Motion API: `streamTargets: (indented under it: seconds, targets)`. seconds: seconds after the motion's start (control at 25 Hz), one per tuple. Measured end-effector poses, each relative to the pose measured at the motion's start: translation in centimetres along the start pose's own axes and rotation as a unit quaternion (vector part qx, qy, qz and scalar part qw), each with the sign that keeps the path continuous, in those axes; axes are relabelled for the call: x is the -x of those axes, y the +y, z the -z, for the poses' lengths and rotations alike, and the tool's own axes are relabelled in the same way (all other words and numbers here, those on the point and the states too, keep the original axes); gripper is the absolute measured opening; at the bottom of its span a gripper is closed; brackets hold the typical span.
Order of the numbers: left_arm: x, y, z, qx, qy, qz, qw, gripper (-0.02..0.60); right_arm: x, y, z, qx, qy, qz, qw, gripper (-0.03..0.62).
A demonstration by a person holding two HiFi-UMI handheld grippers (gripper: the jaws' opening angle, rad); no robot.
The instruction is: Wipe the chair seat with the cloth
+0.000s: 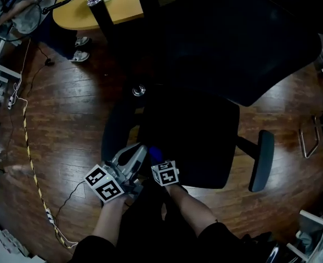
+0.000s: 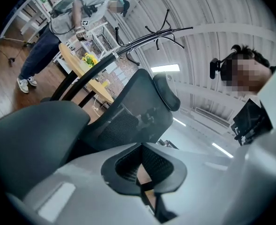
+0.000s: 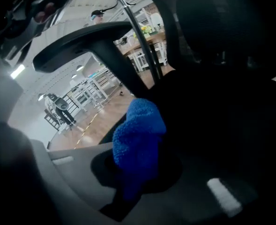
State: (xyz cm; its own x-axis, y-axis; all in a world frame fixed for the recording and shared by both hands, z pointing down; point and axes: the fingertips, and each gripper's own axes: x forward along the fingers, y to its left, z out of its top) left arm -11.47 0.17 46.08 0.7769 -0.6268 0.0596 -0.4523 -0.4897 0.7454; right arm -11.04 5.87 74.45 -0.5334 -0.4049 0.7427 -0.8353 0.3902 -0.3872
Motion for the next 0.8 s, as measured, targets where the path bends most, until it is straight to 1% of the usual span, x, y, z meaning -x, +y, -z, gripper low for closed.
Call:
streamTargets:
  seconds: [0.12, 0.24, 0.4, 0.48, 0.6, 0.72, 0.8]
  targets:
    - [-1.7, -0.3, 0.8, 0.002, 0.019, 0.016, 0.9997, -0.009, 3.1, -5.7, 1.8, -0.037, 0.012, 0.058, 0.998, 0.035]
    - [-3.4, -0.3, 1.0, -0.001, 0.031, 0.027, 0.9992, -0.008, 7.1, -11.5, 3.4, -0.063, 0.014, 0.115, 0.991, 0.035]
    - [-5.5, -1.0, 1.5, 0.002, 0.04, 0.039, 0.9984, -0.009, 13.9, -18.6, 7.0, -0.103, 0.012, 0.185, 0.977, 0.035]
    - [-6.3, -1.5, 1.8, -0.002, 0.05, 0.045, 0.9977, -0.009, 17.1, -21.3, 8.6, -0.115, 0.01, 0.215, 0.97, 0.035]
    - [-7.1, -1.7, 2.1, -0.011, 0.065, 0.047, 0.9967, -0.009, 19.8, -23.2, 10.0, -0.127, 0.007, 0.237, 0.963, 0.035]
    - [-7.3, -1.3, 2.1, -0.006, 0.068, 0.042, 0.9968, -0.009, 20.0, -23.5, 9.9, -0.136, 0.013, 0.258, 0.956, 0.035]
    - [-7.3, -1.2, 2.1, -0.005, 0.069, 0.041, 0.9967, -0.009, 19.7, -23.6, 9.3, -0.143, 0.007, 0.27, 0.952, 0.035]
